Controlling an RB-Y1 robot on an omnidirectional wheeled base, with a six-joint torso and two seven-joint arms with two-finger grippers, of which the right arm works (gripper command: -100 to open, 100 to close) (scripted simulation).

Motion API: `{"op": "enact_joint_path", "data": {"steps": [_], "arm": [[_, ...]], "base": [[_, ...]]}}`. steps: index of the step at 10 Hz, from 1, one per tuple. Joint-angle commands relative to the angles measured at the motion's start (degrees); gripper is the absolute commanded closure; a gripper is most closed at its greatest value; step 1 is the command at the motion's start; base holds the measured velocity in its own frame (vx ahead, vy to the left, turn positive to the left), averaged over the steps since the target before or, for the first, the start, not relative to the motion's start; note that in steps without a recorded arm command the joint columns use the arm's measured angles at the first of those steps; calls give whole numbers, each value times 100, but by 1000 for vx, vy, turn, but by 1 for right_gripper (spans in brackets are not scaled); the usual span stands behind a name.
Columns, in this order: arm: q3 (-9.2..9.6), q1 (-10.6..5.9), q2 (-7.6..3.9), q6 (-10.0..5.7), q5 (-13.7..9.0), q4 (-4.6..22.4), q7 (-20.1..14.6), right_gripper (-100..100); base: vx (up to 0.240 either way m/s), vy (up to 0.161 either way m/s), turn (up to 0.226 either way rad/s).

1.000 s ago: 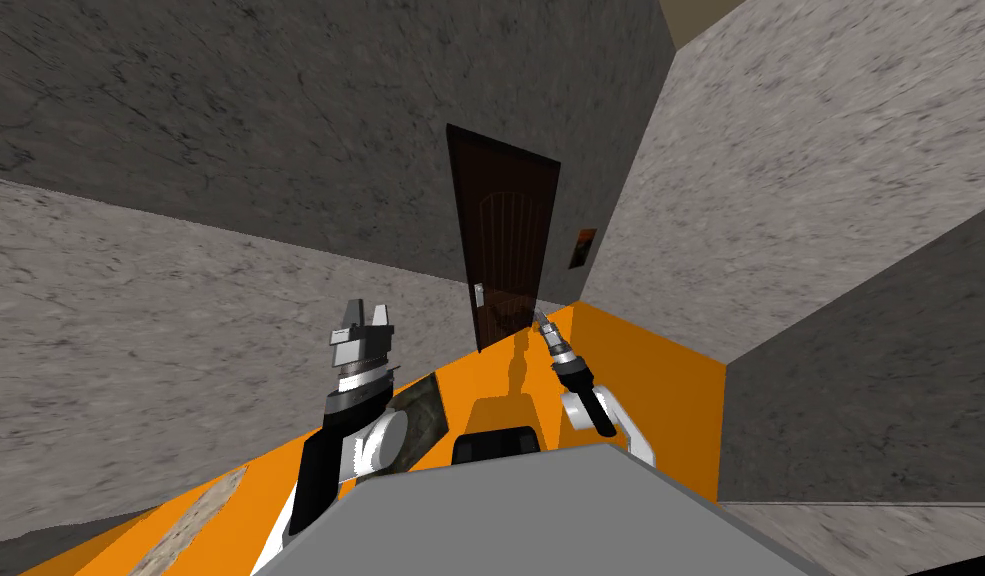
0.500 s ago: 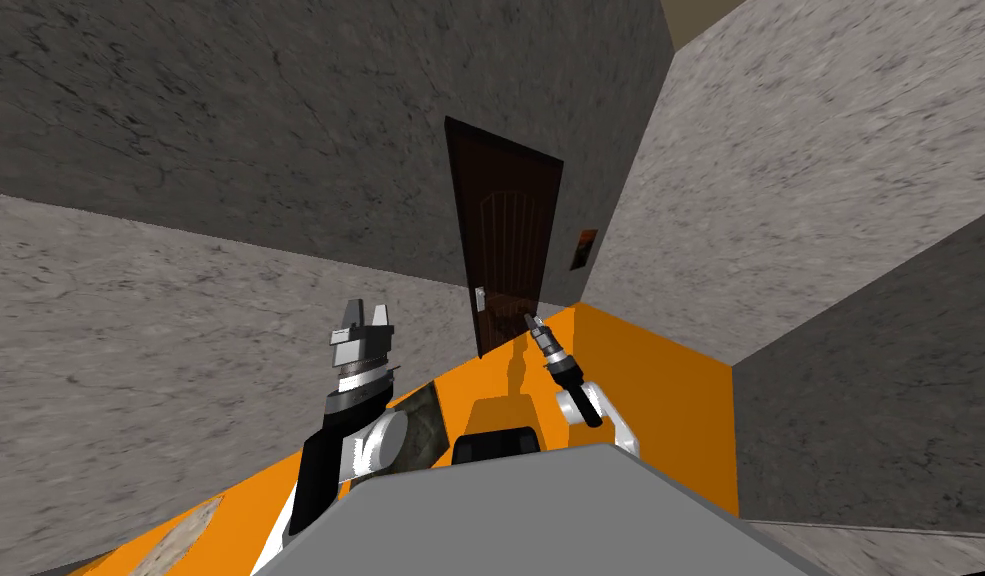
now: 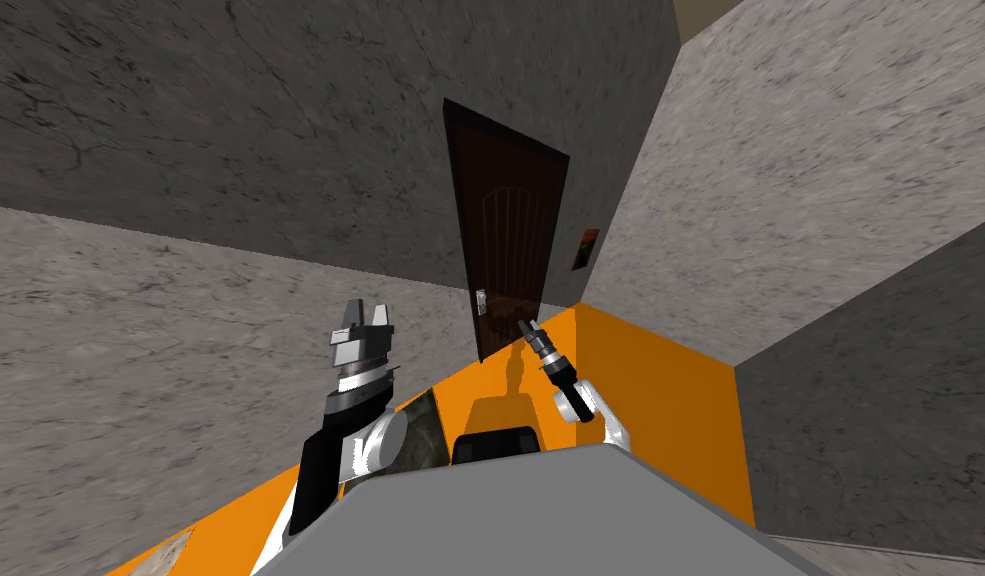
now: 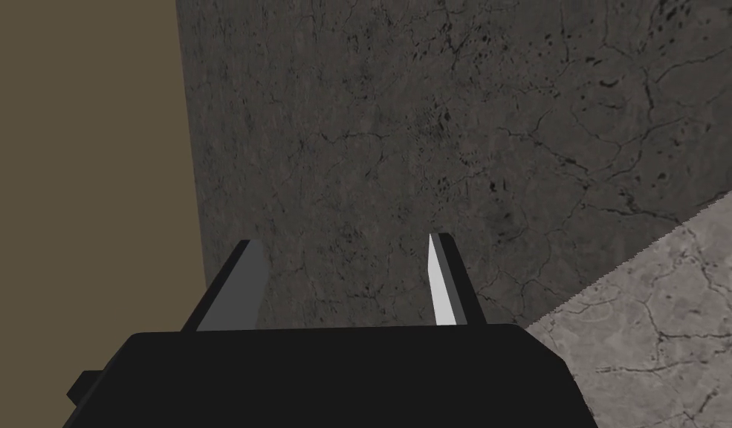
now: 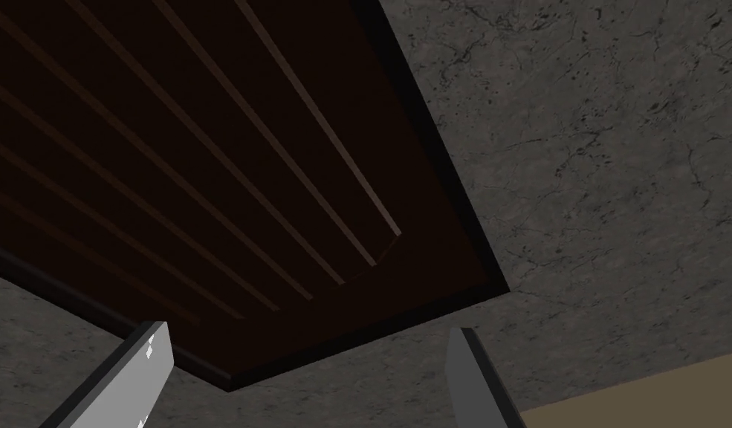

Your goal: Pull the door open

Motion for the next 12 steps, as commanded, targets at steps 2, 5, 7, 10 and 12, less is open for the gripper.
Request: {"op": "enact_joint_path", "data": {"steps": [2,5,7,10,12], "arm": [[22,-158,-22,-24,283,337,243,-100],[39,-360,-58,-79,636,779,543,-100],[52,-514,-84,-121,904,1115,771,-100],[63,-655,-107,-159,1151,1425,981,-100],[71,-751,-122,-185,1318,1633,1123,-100]], "base": [[132,80,-42],[162,85,-41],[167,66,-47],[153,64,-32],[104,49,-26]]}}
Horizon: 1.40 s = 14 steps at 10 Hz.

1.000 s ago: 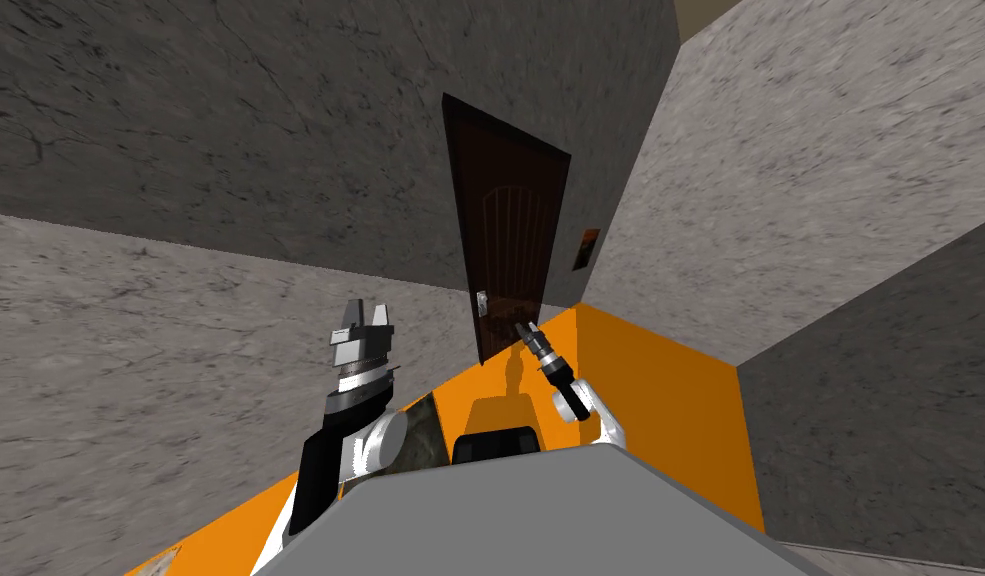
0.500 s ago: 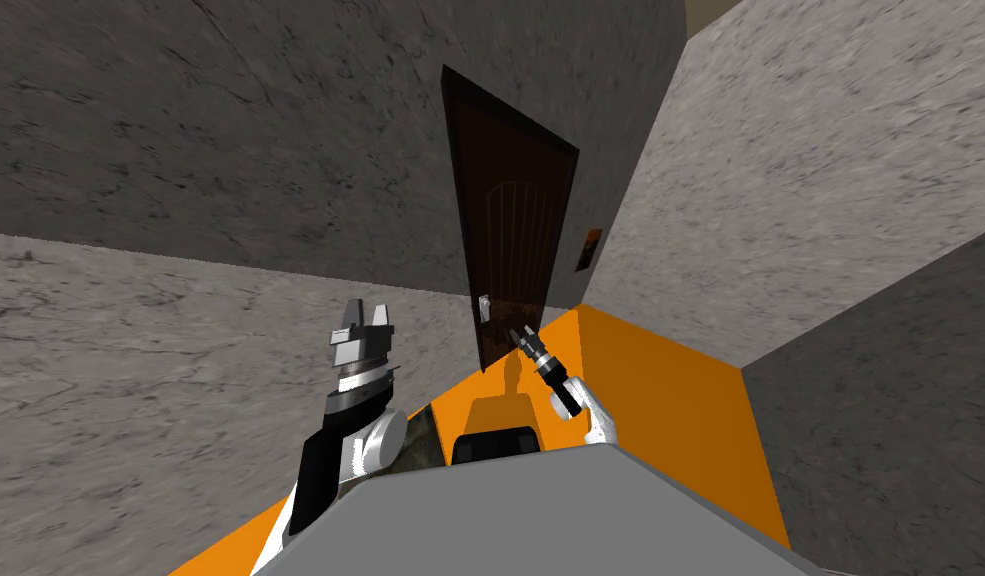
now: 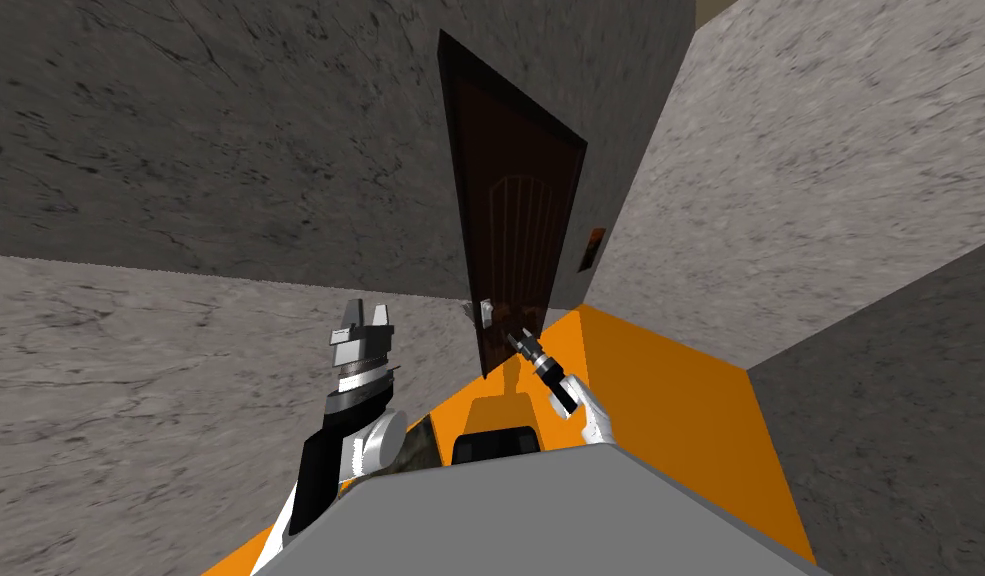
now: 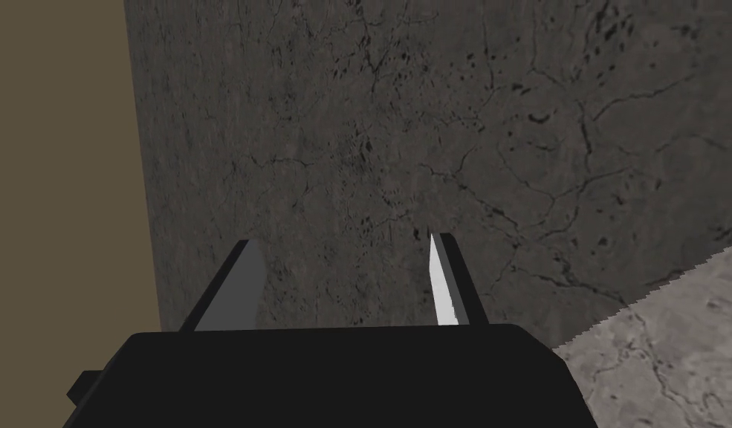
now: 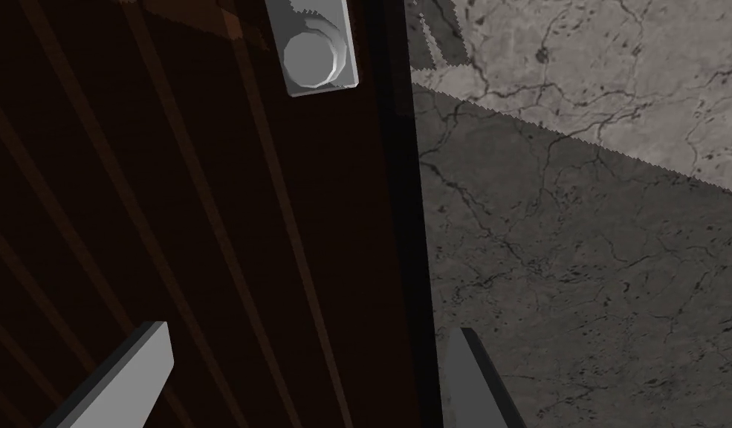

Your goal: Pull the door open

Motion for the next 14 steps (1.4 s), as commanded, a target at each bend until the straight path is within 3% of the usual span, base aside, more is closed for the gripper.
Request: {"op": "enact_joint_path", "data": {"steps": [1,7,8,10,13,14], "arm": [[3,-93,-16,-37,164,216,153,-100],[26,-375,-58,-113,656,832,571,-100],[26,-343,-75,-100,609,752,504,-100],[-254,-469,-283,-302,437,1083,526,-100],[-475,-562,-446,-461,295,1335,534,-100],[-629,-627,-561,-571,195,1511,539,-100]], "base": [[143,80,-37],[193,59,-32],[83,25,-4],[23,179,163],[57,154,80],[114,127,170]]}}
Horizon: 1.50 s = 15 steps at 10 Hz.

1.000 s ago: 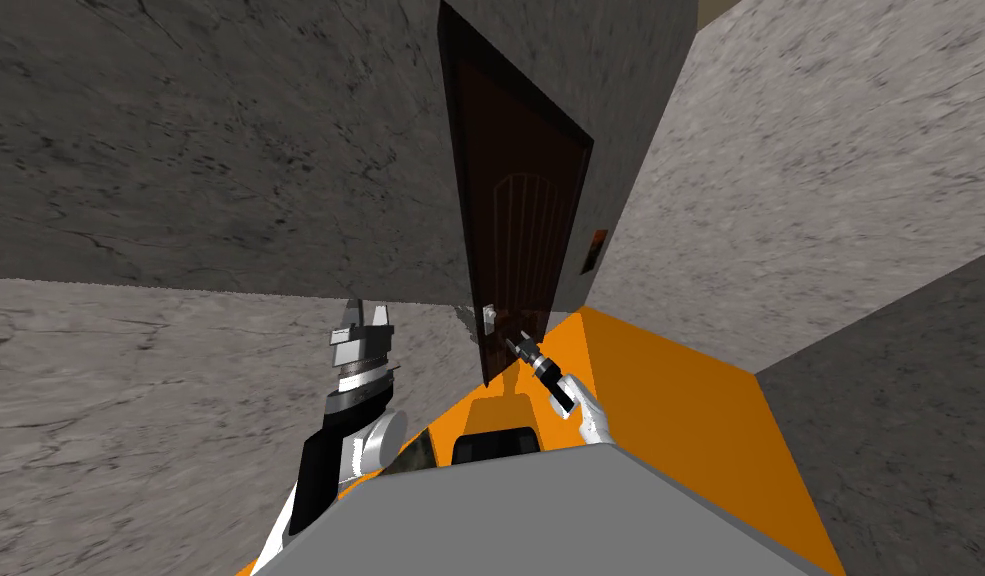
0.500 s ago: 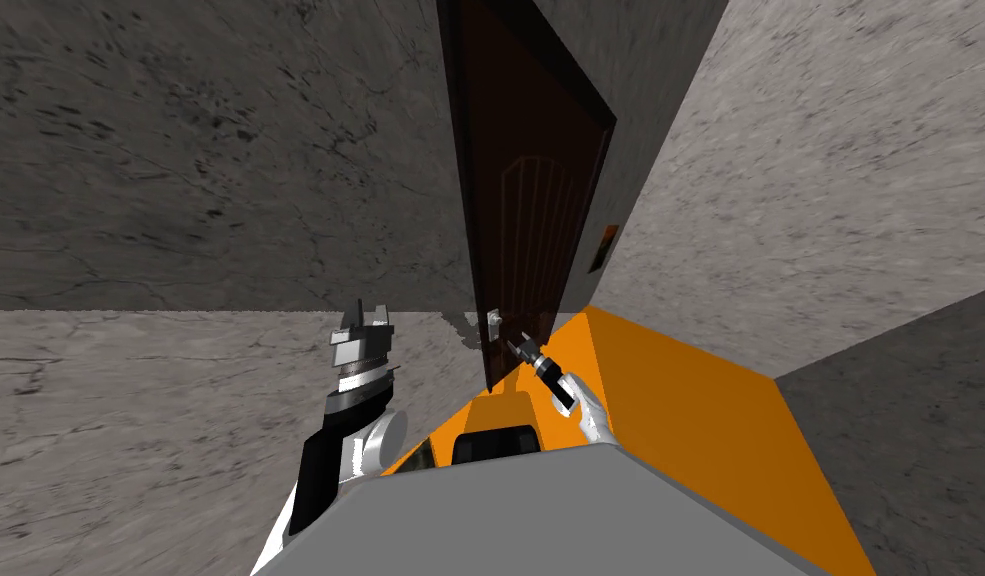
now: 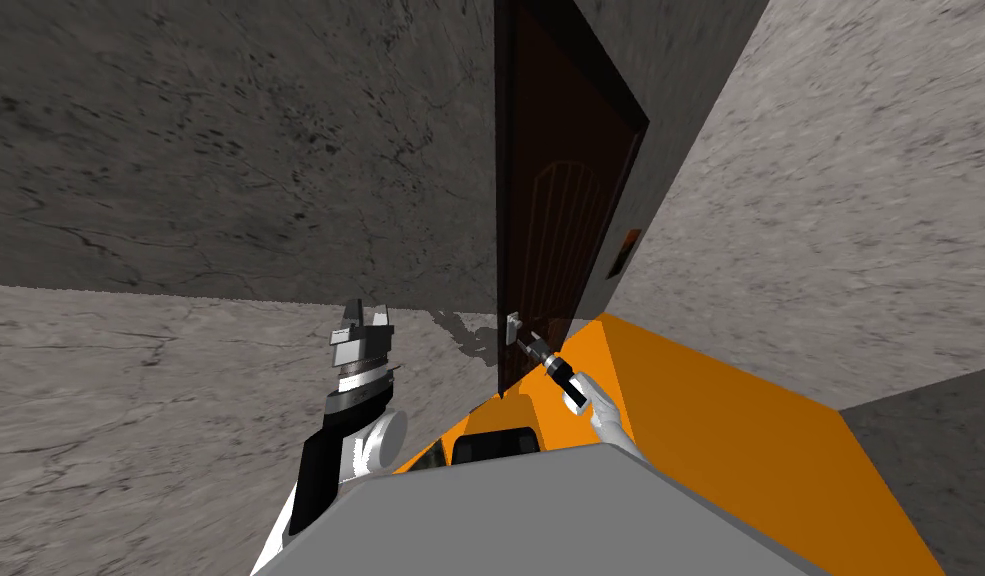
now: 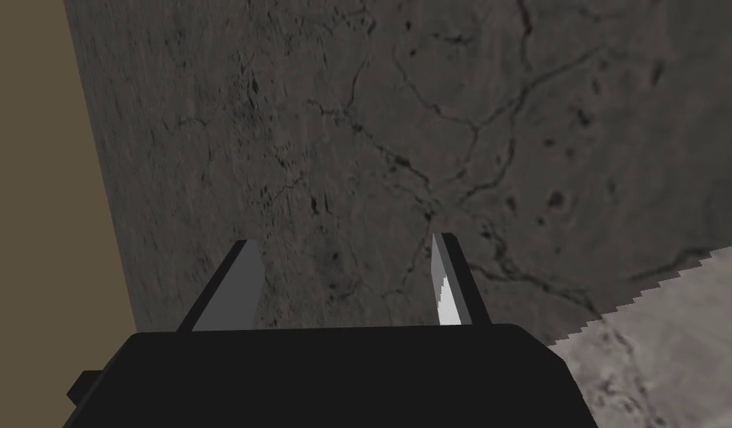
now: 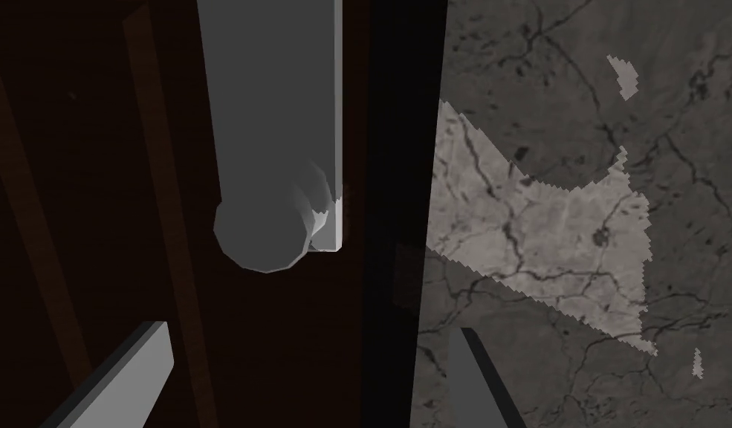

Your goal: Pull the door open

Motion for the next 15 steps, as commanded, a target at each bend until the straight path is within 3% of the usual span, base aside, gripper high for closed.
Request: {"op": "enact_joint_path", "data": {"steps": [1,4,5,14,15], "arm": [[-110,-92,-85,-97,-72,171,0,-100],[-447,-234,-334,-338,-289,555,13,-100],[-495,-254,-369,-373,-320,610,14,-100],[-495,-254,-369,-373,-320,610,14,-100],[-581,-302,-426,-395,-377,708,25,-100]], "base": [[103,86,58],[103,78,177],[62,52,201],[2,1,2],[35,23,130]]}}
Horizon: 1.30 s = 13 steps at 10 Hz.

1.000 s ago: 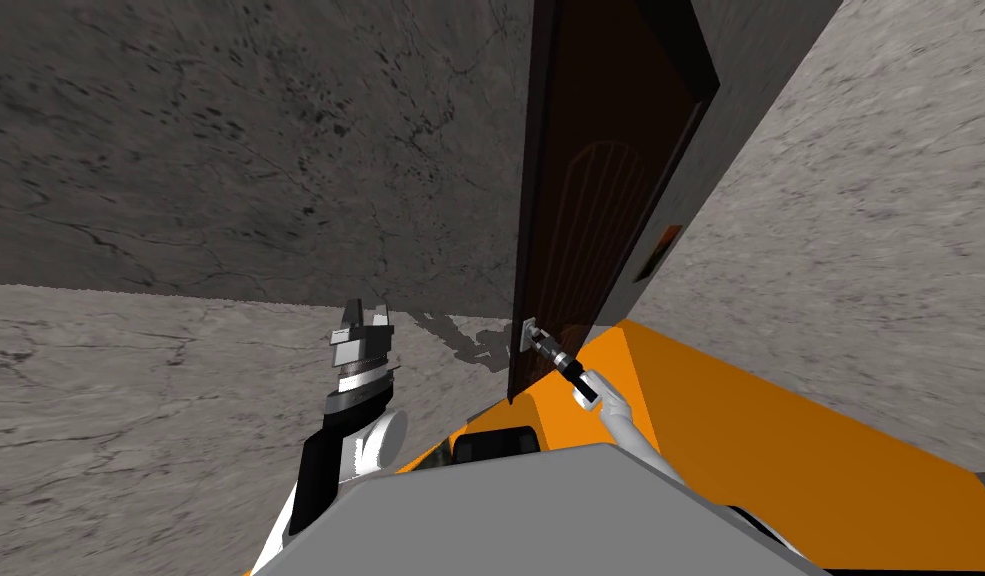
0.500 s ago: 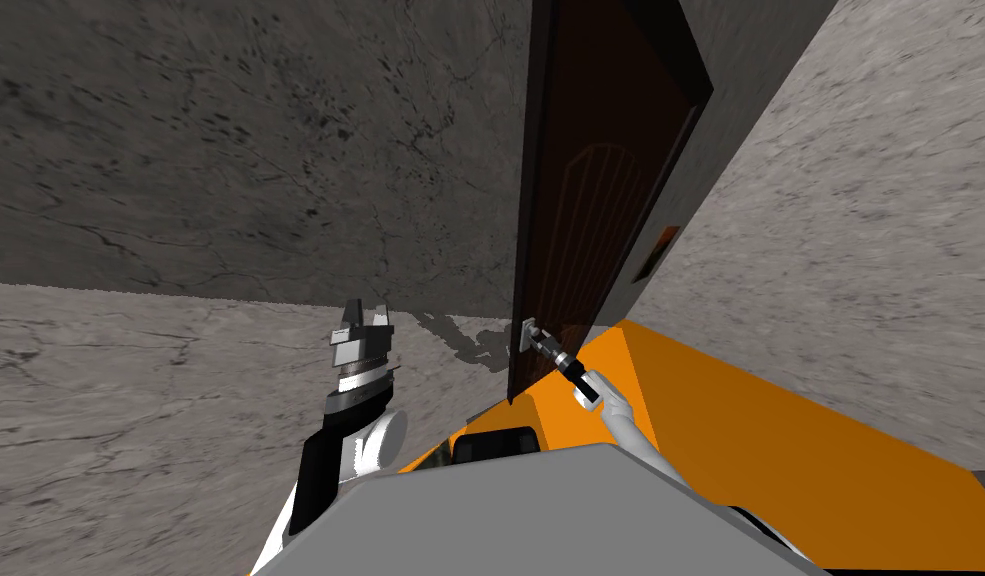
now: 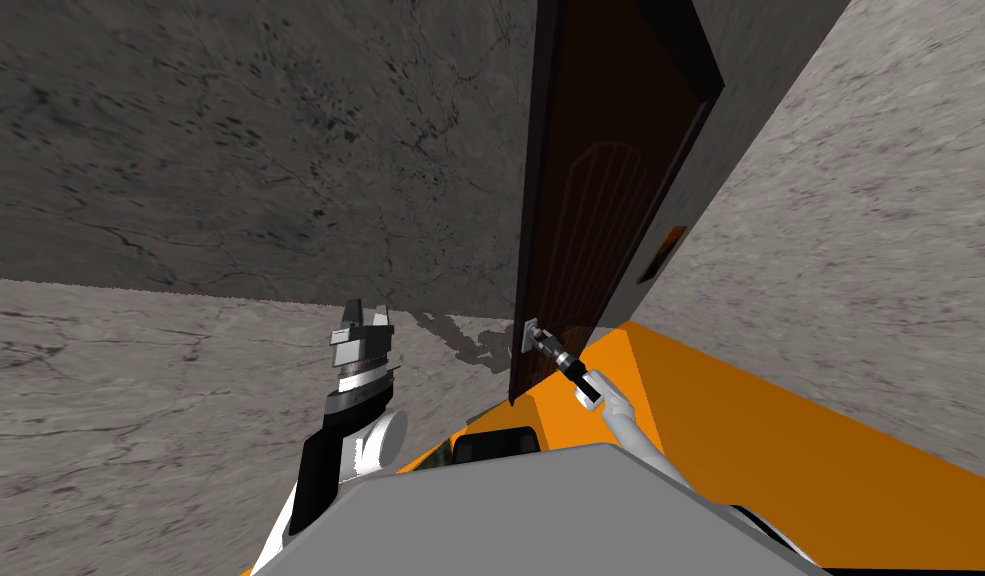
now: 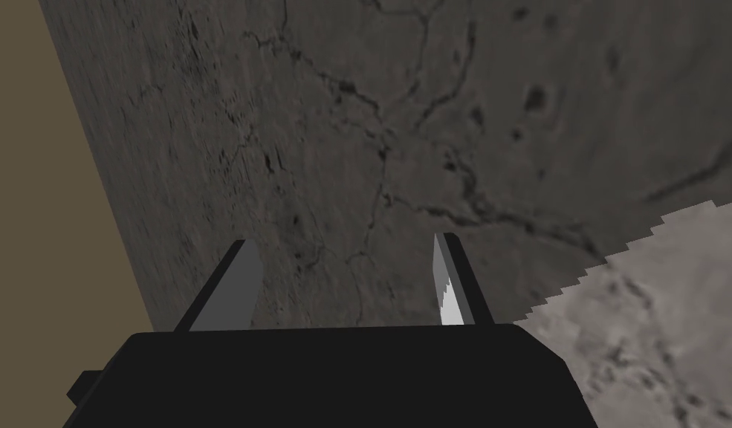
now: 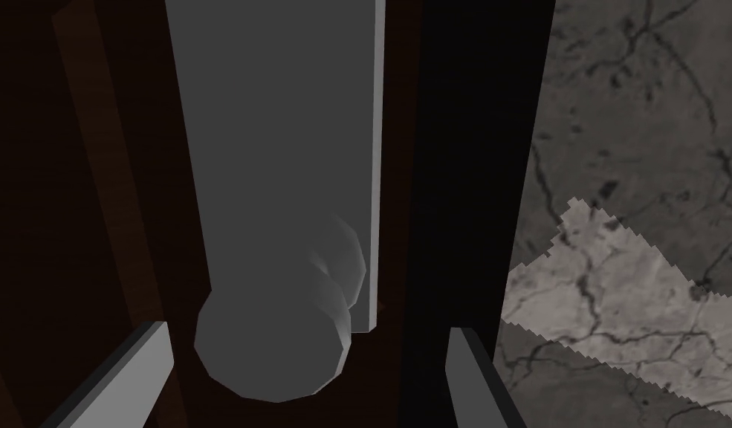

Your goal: Pull the door open

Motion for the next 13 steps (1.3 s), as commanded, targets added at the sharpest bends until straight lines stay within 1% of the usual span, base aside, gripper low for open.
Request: {"op": "enact_joint_path", "data": {"steps": [1,3,4,9,11,13], "arm": [[-40,-29,-28,5,-26,37,-1,-100],[-41,-26,-22,-6,-27,42,9,-100],[-41,-26,-22,-6,-27,42,9,100],[-41,-26,-22,-6,-27,42,9,100],[-43,-75,-34,55,-287,71,-309,100],[-22,-100,-28,79,-451,91,-512,100]], "base": [[28,5,78],[8,3,23],[0,0,0],[0,0,0],[-7,-8,9],[-129,-126,207]]}}
